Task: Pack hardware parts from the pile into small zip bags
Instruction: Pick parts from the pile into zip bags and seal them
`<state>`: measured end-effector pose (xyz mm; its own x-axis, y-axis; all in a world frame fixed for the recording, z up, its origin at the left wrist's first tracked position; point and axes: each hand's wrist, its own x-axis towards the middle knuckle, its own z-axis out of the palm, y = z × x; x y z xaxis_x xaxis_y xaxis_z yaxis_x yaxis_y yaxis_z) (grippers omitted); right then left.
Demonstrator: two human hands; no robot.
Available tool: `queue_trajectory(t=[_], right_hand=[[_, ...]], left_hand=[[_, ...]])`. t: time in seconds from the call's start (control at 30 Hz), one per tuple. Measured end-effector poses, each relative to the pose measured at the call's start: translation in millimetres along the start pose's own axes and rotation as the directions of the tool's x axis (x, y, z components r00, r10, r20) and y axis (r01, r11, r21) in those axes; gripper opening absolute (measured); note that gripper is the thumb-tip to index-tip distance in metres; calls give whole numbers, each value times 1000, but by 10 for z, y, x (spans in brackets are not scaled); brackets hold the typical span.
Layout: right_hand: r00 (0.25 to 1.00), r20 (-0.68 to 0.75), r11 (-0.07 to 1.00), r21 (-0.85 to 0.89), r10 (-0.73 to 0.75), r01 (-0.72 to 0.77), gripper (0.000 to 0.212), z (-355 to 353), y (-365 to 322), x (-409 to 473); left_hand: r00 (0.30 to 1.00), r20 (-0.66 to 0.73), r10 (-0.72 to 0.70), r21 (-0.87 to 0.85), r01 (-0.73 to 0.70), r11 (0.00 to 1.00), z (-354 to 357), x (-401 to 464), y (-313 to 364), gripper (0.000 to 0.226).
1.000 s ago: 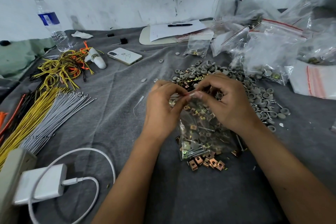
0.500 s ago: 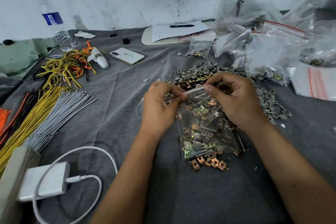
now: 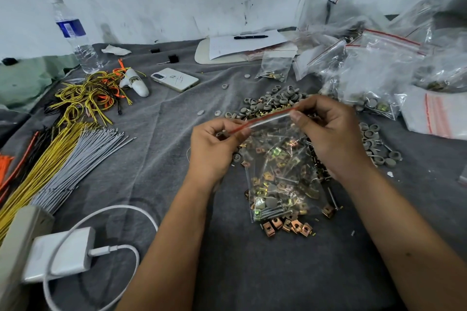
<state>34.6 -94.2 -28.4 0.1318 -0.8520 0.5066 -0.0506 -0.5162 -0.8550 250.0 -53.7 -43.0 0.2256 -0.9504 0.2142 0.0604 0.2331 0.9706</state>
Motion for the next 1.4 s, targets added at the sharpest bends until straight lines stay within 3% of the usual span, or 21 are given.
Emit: queue_trajectory(t=[0.13, 0.23, 0.43, 0.6, 0.7, 0.97, 1.17, 1.23, 1.3, 1.4], right_hand=[[999, -31, 998, 39, 40, -39, 11, 0, 9, 8], [992, -79, 988, 124, 98, -87, 10, -21, 4, 24], [991, -58, 980, 164, 121, -110, 12, -20, -29, 18], [989, -6, 975, 169, 146, -142, 15, -15, -37, 14], [988, -14, 974, 169, 154, -149, 15, -3, -42, 7], [993, 40, 989, 92, 112, -115, 13, -9, -66, 0], [994, 71, 994, 63, 87, -92, 13, -13, -45, -5], [994, 81, 997, 19, 68, -70, 11, -18, -43, -5], [993, 113, 999, -26, 40, -37, 9, -10, -49, -14], [990, 143, 997, -73, 4, 6, 10, 22, -52, -31]], left_hand=[[997, -44, -60, -69, 56, 996, -18, -6, -12, 20], [991, -99, -94, -171, 76, 982, -36, 7, -19, 14], [997, -56, -49, -196, 37, 980, -11, -16, 18, 27], [998, -58, -25, -189, 14, 982, 14, -25, 34, 6], [996, -92, -3, -183, -14, 983, 5, -10, 17, 9], [997, -19, 80, 70, -78, 994, -13, -6, -47, 33], [994, -57, 94, 189, -82, 979, 0, -22, -17, 6], [990, -22, 138, 334, -123, 934, 18, -50, 29, 8], [966, 64, 249, 502, -247, 829, 40, -74, 77, 15], [915, 155, 372, 607, -385, 695, 86, -67, 120, 6]])
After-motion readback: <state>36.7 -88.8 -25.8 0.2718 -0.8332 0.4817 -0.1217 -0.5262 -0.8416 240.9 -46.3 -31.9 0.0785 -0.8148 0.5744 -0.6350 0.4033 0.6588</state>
